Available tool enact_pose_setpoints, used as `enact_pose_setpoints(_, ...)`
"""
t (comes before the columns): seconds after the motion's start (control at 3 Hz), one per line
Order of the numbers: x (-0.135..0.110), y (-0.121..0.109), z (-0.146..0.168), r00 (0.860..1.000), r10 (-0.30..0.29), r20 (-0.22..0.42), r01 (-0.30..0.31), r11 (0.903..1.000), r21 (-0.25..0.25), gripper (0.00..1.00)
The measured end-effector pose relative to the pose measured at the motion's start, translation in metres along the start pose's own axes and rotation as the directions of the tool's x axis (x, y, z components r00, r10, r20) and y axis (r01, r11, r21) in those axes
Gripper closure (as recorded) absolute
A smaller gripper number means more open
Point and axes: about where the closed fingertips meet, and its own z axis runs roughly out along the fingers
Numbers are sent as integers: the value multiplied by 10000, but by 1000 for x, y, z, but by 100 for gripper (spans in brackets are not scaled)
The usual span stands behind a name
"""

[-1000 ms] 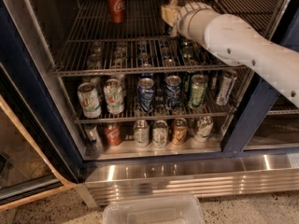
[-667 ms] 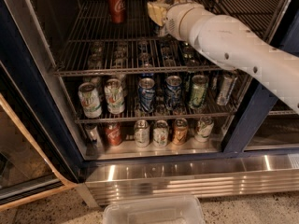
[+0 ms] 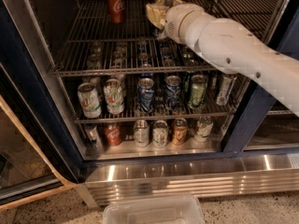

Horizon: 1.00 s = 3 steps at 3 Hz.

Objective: Pick redbull can from top shelf of fridge

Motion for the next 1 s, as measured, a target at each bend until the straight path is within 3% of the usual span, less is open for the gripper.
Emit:
enact_pose_setpoints(0.33,-2,24,-25,9996,83,261,-84,10000,45,100)
enact_pose_setpoints(0.67,10,34,-60,9970,474,609,-494,9983,318,100)
enact_pose_setpoints(1.0,4,60,-97,9891,1025,1062,-1070,9935,379,100)
